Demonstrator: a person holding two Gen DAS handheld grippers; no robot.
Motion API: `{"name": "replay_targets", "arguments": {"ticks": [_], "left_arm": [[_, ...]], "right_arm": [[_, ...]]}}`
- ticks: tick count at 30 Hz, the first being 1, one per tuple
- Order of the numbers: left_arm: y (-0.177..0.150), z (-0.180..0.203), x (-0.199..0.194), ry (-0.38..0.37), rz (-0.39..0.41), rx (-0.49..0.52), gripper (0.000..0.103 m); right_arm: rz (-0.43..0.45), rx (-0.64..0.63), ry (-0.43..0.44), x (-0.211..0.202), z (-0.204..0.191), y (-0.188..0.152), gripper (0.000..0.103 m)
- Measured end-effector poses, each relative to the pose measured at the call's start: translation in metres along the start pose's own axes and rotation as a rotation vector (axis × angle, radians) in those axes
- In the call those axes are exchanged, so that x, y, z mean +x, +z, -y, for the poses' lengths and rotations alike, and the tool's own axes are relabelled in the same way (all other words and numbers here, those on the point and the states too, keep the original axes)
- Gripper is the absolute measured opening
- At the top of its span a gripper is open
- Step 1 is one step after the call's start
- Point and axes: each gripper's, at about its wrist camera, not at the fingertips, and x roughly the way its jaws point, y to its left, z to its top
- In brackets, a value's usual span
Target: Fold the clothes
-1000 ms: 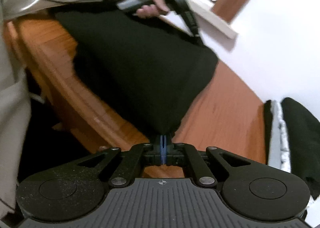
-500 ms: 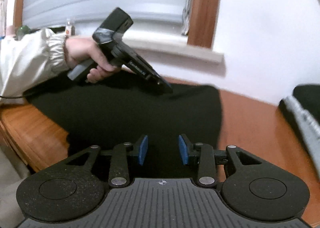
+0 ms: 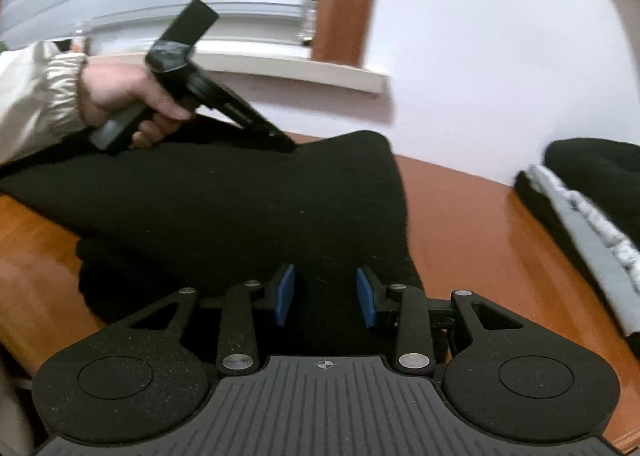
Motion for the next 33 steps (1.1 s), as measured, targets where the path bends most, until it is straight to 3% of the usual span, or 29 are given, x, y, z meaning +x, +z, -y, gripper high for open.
{"name": "replay_targets", "arguments": {"ticks": [3, 6, 8, 10, 13, 14, 20, 23, 27, 33], "left_arm": [[0.011, 0.001, -0.007, 0.009, 0.022, -0.024, 0.018], [0.019, -0.007, -0.047, -0.008, 0.059, -0.037, 0.019], [0.015, -0.012, -0.084, -0.003, 0.081, -0.03, 0.026], [0.003, -0.018, -0.121, 0.012, 0.103, -0.027, 0.039], [-0.028, -0.033, -0.168, 0.031, 0.106, -0.051, 0.044], [-0.04, -0.039, -0.18, 0.037, 0.102, -0.061, 0.045], [-0.106, -0.071, -0.217, 0.08, 0.087, -0.097, 0.063], [-0.122, -0.087, -0.224, 0.074, 0.114, -0.148, 0.068], [-0.138, -0.104, -0.231, 0.055, 0.149, -0.198, 0.069], [-0.147, -0.115, -0.229, 0.037, 0.147, -0.237, 0.071]], "right_arm": [[-0.003, 0.035, -0.035, 0.004, 0.019, -0.004, 0.034], [0.006, 0.023, -0.098, 0.008, 0.03, -0.007, 0.034], [0.012, 0.043, -0.109, 0.007, 0.036, -0.009, 0.036], [-0.001, 0.065, -0.102, 0.005, 0.039, -0.005, 0.037], [0.011, 0.09, -0.104, -0.001, 0.031, 0.003, 0.053], [0.025, 0.104, -0.091, 0.0, 0.027, 0.007, 0.058], [0.049, 0.093, 0.063, 0.023, -0.029, 0.035, 0.062], [0.051, 0.075, 0.162, 0.036, -0.063, 0.052, 0.074], [0.029, 0.017, 0.261, 0.051, -0.108, 0.066, 0.077], [0.019, -0.026, 0.298, 0.066, -0.138, 0.078, 0.08]]}}
